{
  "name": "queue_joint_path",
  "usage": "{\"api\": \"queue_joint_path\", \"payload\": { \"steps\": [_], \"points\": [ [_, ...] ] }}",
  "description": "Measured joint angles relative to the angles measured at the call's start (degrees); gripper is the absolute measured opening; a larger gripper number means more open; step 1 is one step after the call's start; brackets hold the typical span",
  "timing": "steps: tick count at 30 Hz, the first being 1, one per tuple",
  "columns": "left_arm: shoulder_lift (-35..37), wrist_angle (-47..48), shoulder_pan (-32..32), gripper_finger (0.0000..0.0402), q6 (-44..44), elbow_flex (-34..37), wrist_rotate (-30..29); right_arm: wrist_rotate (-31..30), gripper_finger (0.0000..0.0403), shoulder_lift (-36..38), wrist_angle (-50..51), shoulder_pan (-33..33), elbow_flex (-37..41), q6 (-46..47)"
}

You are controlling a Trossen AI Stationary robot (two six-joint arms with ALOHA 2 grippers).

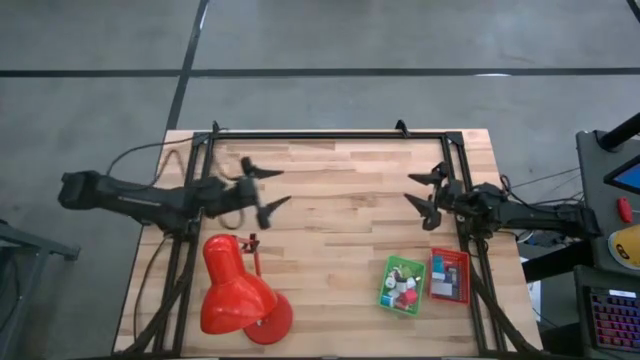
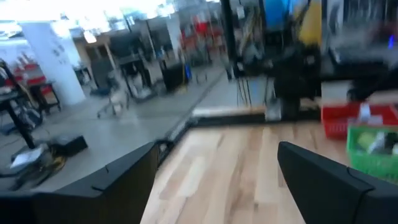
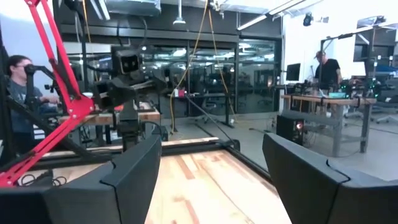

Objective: Pick & Place Office items
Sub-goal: Return to Home Position

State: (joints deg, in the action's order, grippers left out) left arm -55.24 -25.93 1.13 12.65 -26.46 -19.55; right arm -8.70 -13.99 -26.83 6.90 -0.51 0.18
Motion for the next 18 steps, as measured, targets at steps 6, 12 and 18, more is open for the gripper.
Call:
{"api": "queue_joint_path", "payload": {
  "steps": [6,12,18],
  "points": [
    [15.25,-16.74,0.00,0.0335,-6.39,20.11,0.73,0.14,0.0287,9.46,9.18,0.00,0.00,0.25],
    [20.00,-14.21,0.10,0.0337,-11.03,25.32,0.66,0.14,0.0290,13.87,13.31,-0.01,-0.02,1.14],
    [20.05,-13.64,0.09,0.0336,-6.82,26.12,-0.03,-0.29,0.0286,13.96,15.12,0.01,0.00,0.93]
  ]
}}
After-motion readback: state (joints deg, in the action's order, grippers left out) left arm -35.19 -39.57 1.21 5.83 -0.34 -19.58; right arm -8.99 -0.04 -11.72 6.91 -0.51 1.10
